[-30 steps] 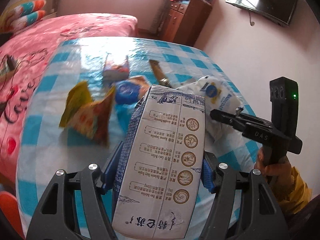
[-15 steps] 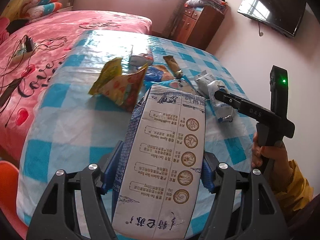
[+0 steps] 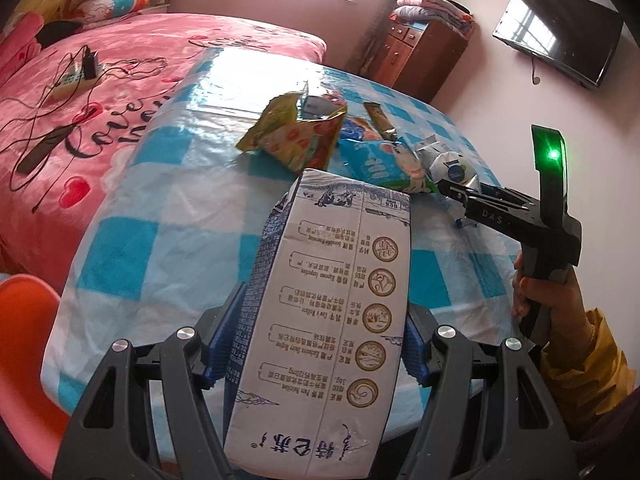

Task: Collect trash
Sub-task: 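Carry the milk box and white packet in both tools toward the orange bin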

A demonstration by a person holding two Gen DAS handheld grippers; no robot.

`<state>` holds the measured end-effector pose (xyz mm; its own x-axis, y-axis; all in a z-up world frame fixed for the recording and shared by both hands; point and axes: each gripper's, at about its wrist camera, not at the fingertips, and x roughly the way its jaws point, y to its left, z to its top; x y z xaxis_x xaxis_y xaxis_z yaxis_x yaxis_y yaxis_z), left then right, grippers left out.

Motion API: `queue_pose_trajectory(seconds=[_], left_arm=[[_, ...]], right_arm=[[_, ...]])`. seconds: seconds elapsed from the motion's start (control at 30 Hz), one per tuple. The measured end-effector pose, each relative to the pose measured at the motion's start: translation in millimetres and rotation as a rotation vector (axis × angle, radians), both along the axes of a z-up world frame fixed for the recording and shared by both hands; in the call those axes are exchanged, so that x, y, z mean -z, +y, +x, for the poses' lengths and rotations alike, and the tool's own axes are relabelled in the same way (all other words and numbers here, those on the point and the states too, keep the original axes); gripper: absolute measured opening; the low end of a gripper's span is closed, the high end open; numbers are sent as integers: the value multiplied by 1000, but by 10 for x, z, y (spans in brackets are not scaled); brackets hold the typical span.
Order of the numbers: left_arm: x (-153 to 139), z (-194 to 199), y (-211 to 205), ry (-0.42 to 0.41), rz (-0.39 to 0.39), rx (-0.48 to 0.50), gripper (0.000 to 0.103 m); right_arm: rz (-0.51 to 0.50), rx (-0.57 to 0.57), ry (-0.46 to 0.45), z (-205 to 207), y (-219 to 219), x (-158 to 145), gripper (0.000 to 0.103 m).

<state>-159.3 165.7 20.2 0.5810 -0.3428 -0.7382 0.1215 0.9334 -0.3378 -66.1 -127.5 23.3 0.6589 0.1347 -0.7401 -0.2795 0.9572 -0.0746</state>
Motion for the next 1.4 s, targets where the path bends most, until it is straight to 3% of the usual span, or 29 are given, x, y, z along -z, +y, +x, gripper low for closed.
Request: queue_pose_trajectory(seconds=[0.13,0.37,0.6,0.8,1.07,1.4], left_arm=[[34,-68,93,2,-5,-18,68],[22,-144,237,-17,-30,-37,68],[47,-209,339,-28,-41,-55,68],[39,-293,498,-45,-57,-89,68],[-34,-497,873,-80,-55,-191,68],[52,-882,1636,-75,-22,-435,68]], right_arm=[[38,-2,8,-16,-48,1,38],[174,13,38,-65,-209,-112,23],[179,-6,18,-203,-129,-204,22],[247,-61,4,-316,55,-437,22],[401,-272,85,-438,800,-702,22],[474,-606,281,-637,2371,-669,22]])
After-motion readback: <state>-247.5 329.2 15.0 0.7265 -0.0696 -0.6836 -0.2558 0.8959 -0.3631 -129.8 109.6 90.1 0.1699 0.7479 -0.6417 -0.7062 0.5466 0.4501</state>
